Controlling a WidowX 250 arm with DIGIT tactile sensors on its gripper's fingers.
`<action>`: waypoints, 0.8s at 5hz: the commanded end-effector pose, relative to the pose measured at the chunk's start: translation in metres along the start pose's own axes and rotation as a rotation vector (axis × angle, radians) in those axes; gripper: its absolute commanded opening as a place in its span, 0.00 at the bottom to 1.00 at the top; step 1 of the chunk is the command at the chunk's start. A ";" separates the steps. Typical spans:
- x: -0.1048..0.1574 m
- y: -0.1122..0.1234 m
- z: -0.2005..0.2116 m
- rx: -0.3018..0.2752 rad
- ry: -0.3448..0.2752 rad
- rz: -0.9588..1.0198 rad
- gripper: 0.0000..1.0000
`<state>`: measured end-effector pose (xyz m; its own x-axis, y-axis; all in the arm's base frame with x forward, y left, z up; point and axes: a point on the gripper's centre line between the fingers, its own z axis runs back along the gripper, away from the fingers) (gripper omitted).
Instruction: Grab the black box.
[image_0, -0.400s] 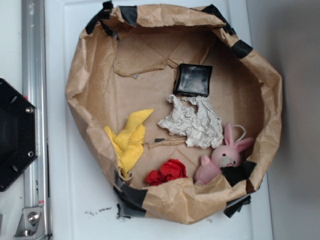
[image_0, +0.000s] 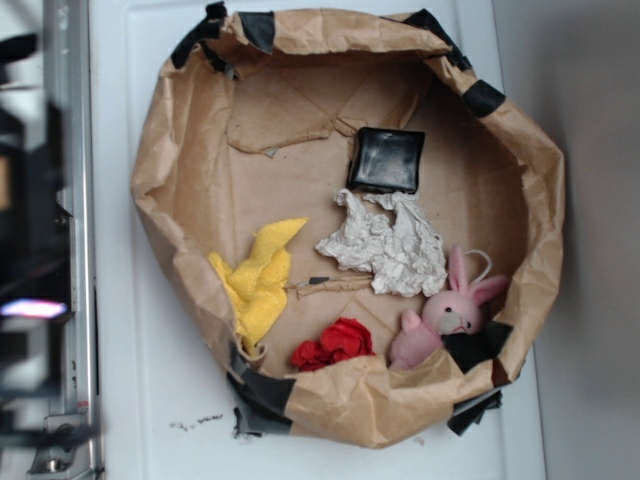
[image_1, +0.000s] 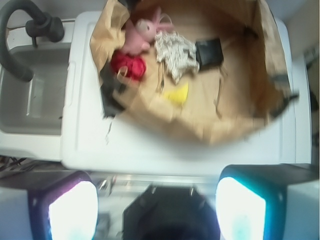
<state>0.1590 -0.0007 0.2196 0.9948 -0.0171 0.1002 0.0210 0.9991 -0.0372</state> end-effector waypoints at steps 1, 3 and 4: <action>0.048 0.026 -0.040 0.027 -0.023 -0.031 1.00; 0.077 0.033 -0.127 0.086 0.057 -0.082 1.00; 0.085 0.049 -0.149 0.078 0.079 -0.065 1.00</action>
<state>0.2511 0.0341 0.0675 0.9946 -0.0989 -0.0302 0.0999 0.9944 0.0337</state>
